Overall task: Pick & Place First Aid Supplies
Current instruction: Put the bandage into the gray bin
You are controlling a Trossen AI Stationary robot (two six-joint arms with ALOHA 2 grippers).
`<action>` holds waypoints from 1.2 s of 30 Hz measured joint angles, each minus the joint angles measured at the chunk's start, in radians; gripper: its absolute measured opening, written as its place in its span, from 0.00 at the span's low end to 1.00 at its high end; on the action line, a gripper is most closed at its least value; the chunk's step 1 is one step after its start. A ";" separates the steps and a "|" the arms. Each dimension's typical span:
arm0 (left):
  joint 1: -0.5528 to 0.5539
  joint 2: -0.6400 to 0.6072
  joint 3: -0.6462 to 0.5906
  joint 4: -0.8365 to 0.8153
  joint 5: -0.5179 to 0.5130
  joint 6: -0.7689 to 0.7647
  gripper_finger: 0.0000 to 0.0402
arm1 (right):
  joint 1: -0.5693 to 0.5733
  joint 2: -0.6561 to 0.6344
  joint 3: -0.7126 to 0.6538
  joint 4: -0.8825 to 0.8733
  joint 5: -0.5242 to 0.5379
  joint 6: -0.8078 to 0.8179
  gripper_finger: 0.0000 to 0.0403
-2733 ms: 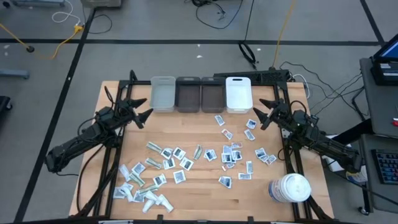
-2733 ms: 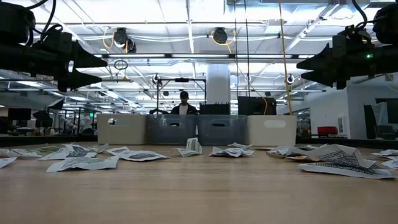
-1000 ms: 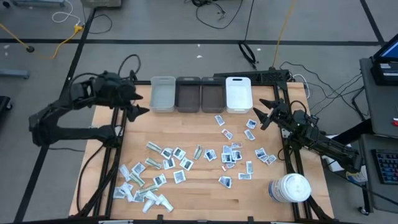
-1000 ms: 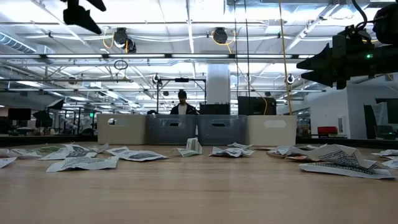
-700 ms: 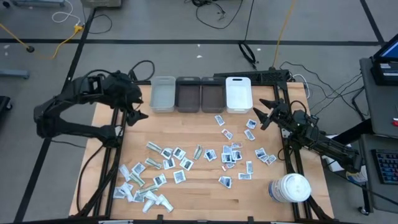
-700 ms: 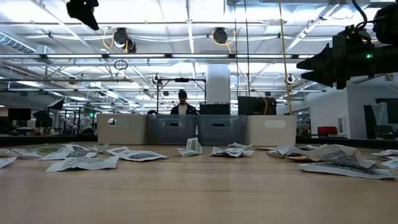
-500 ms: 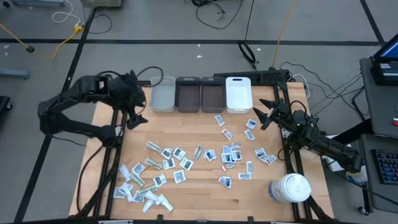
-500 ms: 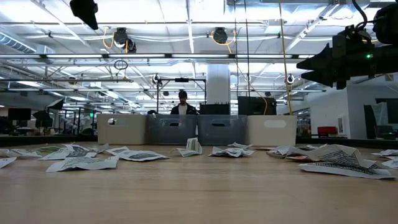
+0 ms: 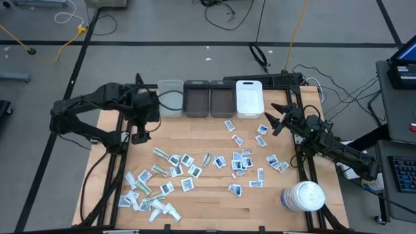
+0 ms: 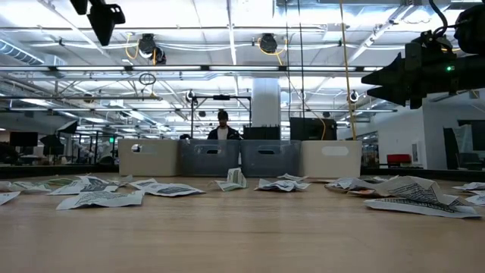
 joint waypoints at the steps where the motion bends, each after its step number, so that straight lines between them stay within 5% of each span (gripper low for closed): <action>1: -0.007 0.006 0.000 0.001 0.000 0.000 0.98 | 0.000 0.000 0.000 0.000 0.000 0.000 0.74; 19: -0.072 0.069 -0.018 0.008 -0.001 -0.020 0.98 | 0.000 0.000 0.000 0.000 0.000 0.000 0.74; 36: -0.198 0.070 -0.447 0.311 -0.045 0.103 0.98 | 0.000 0.000 0.000 0.000 0.000 0.000 0.74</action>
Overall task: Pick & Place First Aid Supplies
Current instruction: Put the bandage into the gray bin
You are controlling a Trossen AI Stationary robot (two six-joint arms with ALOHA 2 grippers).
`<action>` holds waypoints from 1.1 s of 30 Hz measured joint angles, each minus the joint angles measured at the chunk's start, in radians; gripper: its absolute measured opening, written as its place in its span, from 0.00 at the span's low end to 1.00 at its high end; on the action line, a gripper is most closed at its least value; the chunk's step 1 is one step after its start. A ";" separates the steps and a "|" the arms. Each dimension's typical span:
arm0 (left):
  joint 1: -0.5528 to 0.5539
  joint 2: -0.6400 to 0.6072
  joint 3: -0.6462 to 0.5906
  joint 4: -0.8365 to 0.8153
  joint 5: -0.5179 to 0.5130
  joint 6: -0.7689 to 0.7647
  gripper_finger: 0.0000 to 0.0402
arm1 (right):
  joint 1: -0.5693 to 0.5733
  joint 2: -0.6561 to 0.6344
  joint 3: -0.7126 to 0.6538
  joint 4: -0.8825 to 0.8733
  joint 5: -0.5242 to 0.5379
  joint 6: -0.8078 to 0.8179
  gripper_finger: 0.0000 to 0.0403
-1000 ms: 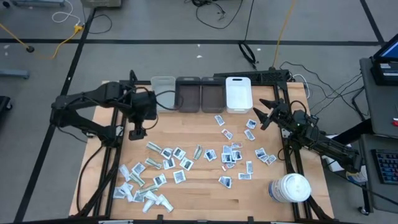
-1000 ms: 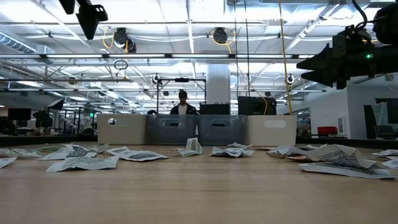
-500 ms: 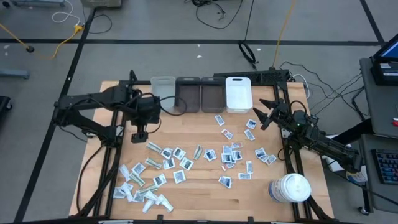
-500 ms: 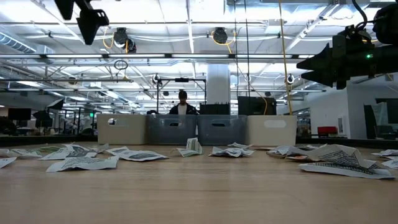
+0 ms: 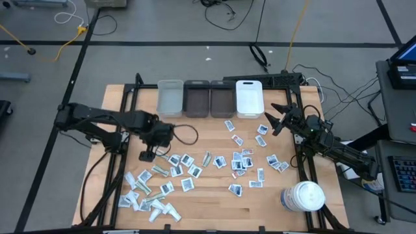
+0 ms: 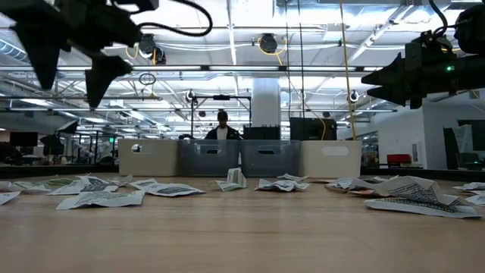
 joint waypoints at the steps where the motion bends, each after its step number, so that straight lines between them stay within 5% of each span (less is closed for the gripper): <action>1: -0.008 0.000 -0.028 0.031 -0.007 0.001 0.98 | 0.000 0.000 0.000 0.000 0.000 0.000 0.74; 12: -0.037 0.045 -0.251 0.304 -0.010 0.000 0.98 | 0.000 0.000 0.000 0.000 0.000 0.000 0.74; 27: -0.037 0.255 -0.252 0.465 -0.053 0.021 0.97 | 0.000 0.000 0.000 0.000 0.000 0.000 0.74; 33: -0.046 0.253 -0.252 0.471 -0.074 0.022 0.79 | 0.000 0.000 0.000 0.001 0.000 0.000 0.74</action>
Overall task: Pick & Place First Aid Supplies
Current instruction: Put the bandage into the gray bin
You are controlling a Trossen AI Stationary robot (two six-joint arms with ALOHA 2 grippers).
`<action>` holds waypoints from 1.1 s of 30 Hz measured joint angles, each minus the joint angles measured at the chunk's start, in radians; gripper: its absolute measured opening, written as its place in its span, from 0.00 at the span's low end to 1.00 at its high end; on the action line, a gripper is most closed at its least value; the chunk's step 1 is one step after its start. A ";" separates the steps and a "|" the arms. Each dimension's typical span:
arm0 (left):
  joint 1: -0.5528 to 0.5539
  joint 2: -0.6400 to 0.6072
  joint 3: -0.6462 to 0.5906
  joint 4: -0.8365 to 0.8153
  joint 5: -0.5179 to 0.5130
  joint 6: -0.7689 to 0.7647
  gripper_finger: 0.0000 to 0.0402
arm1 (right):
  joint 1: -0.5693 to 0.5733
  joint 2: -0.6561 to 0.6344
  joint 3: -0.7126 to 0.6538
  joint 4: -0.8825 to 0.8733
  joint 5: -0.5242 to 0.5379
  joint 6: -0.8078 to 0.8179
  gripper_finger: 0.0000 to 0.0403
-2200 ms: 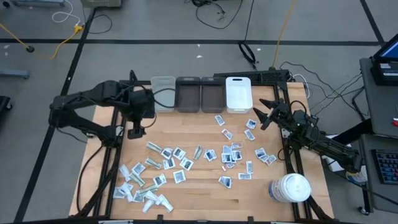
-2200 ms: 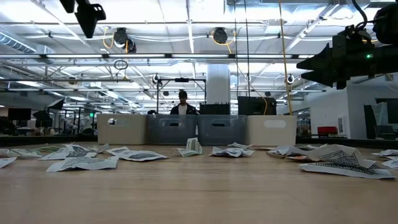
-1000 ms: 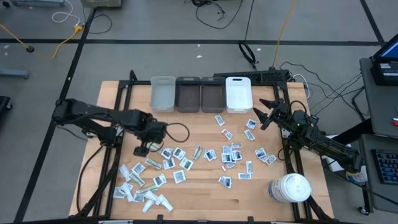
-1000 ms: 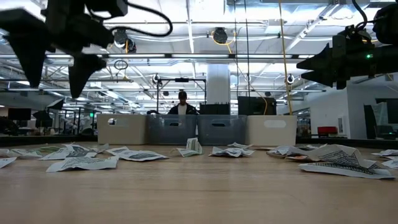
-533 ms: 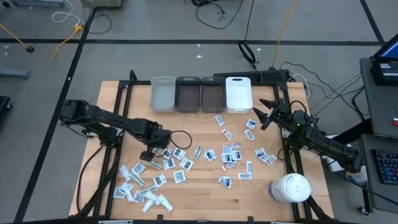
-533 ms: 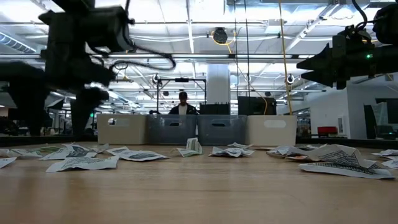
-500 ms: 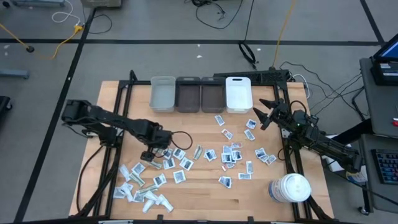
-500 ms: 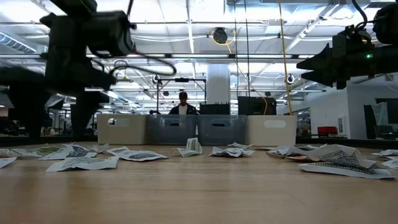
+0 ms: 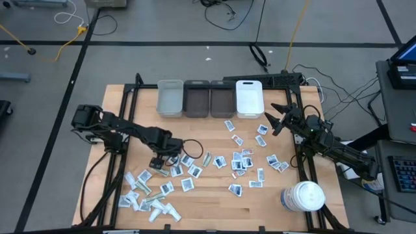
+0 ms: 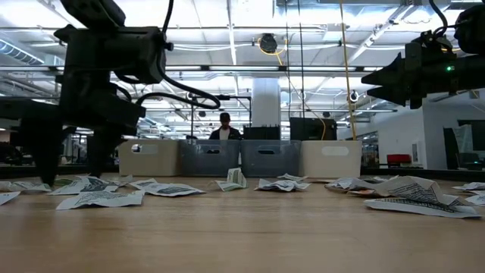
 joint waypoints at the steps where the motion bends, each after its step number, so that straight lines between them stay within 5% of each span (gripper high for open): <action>1: -0.002 0.000 0.000 -0.001 0.000 -0.001 0.75 | 0.000 0.000 0.000 0.000 0.000 0.000 0.74; 9: -0.001 0.000 -0.001 0.013 0.006 -0.031 0.41 | 0.000 0.000 0.000 0.000 0.000 0.000 0.74; 21: 0.000 -0.019 -0.003 -0.011 0.019 -0.062 0.03 | 0.000 0.000 0.000 0.000 0.000 0.000 0.74; 33: 0.052 -0.227 0.064 -0.178 0.074 -0.223 0.01 | 0.000 0.000 0.000 0.000 0.000 0.000 0.74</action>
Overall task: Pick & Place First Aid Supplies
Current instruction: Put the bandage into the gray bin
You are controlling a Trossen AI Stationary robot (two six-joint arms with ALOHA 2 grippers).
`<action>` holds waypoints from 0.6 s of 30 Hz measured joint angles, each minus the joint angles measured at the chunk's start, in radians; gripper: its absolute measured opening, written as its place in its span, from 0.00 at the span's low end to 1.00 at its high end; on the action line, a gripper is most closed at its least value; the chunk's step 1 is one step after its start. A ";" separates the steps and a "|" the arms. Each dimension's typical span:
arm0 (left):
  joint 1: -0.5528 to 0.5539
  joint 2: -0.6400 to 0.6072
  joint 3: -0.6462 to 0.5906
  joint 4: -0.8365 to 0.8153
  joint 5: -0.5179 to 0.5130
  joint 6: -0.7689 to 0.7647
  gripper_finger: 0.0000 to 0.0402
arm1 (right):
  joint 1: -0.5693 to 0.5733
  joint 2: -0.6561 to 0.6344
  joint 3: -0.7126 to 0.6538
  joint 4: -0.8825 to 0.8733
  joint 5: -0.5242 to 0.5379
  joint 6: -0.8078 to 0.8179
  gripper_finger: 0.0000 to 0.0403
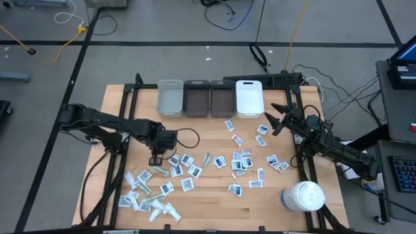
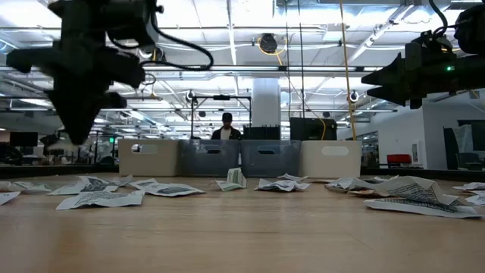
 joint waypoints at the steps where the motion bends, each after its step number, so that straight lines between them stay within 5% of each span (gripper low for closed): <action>1: 0.005 -0.007 0.020 -0.028 -0.001 -0.015 0.01 | 0.000 0.000 0.000 0.000 0.000 0.000 0.74; 13: 0.095 -0.035 0.245 -0.268 0.001 -0.087 0.00 | 0.000 0.000 0.000 0.000 0.000 0.000 0.74; 18: 0.248 -0.010 0.285 -0.266 0.018 -0.096 0.00 | 0.000 0.000 0.000 0.000 0.000 0.000 0.74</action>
